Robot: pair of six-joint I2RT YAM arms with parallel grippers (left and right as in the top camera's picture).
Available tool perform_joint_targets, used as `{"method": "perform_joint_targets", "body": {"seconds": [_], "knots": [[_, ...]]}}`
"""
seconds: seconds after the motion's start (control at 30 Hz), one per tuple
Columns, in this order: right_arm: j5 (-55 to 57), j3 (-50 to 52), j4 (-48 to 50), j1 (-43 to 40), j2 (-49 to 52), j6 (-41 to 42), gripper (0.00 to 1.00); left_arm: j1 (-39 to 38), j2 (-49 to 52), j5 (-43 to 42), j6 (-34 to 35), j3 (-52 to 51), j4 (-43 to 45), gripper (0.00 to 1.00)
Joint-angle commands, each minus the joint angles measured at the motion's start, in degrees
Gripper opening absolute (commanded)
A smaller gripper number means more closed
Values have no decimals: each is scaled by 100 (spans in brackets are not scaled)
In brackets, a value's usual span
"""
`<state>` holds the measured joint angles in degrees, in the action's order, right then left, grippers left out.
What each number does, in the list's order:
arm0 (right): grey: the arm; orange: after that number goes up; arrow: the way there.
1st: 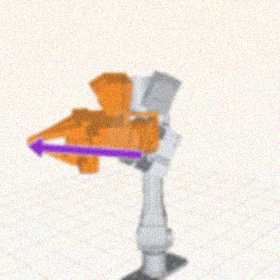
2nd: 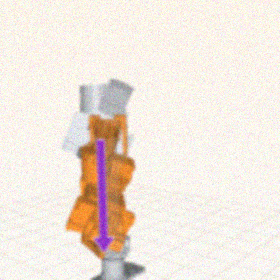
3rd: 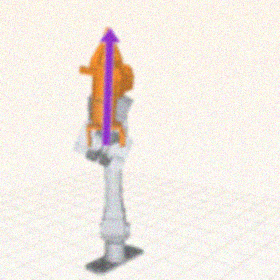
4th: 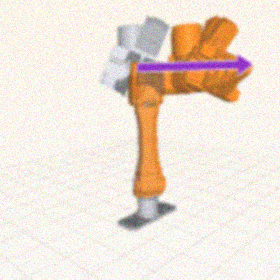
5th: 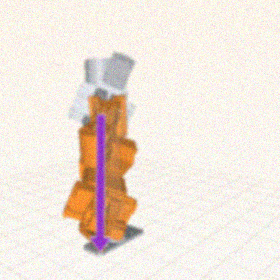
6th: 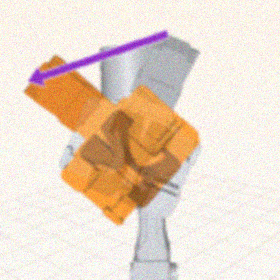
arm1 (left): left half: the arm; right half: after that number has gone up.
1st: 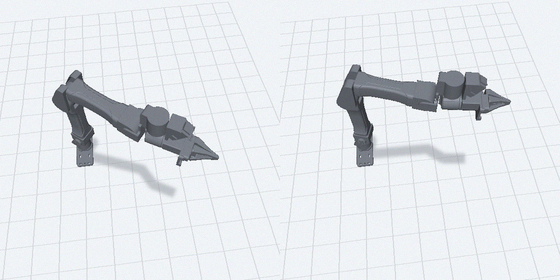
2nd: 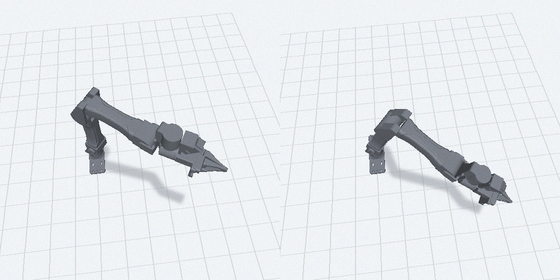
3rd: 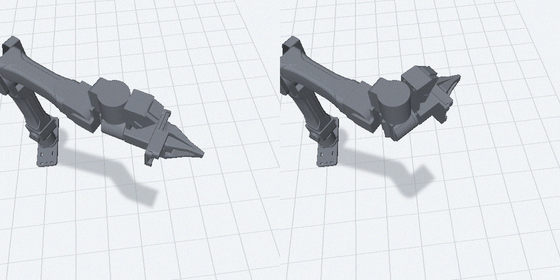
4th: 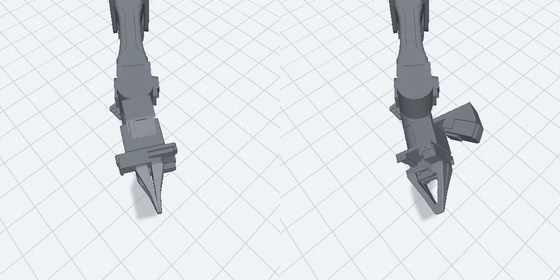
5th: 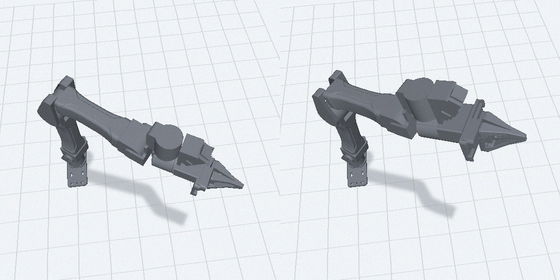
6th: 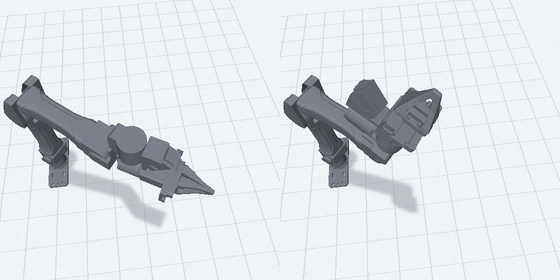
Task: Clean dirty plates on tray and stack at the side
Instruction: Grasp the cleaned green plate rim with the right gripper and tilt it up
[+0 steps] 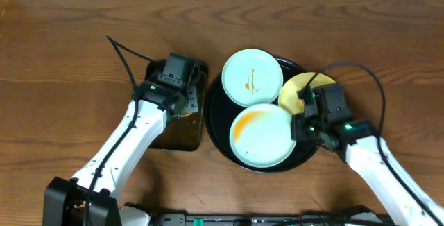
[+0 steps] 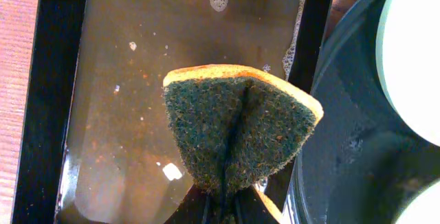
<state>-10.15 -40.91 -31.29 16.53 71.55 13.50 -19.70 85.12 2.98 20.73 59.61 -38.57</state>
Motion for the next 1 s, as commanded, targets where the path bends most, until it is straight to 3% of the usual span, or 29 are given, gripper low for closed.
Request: {"method": "perform_joint_targets", "body": {"seconds": [0.0, 0.33, 0.67, 0.73, 0.77, 0.8, 0.97], "knots": [[903, -136, -181, 72, -457, -345, 1, 13, 63, 70, -13, -37, -2, 8], [2017, -166, -52, 205, -780, -933, 1, 13, 63, 70, -13, -39, 0, 8], [3757, -584, -81, 1871, -780, -1165, 1, 13, 63, 70, -13, -37, 4, 8], [3582, -584, -236, 1906, -780, -542, 1, 13, 63, 70, -13, -37, 4, 8], [3340, -584, -330, 1862, -780, -332, 6, 13, 63, 70, -13, -37, 4, 8], [2940, -581, -511, 1744, -778, -87, 23, 13, 63, 70, -13, -37, 4, 8], [1895, -581, -1097, 841, -780, 579, 36, 13, 63, 70, -13, -37, 4, 8]]}}
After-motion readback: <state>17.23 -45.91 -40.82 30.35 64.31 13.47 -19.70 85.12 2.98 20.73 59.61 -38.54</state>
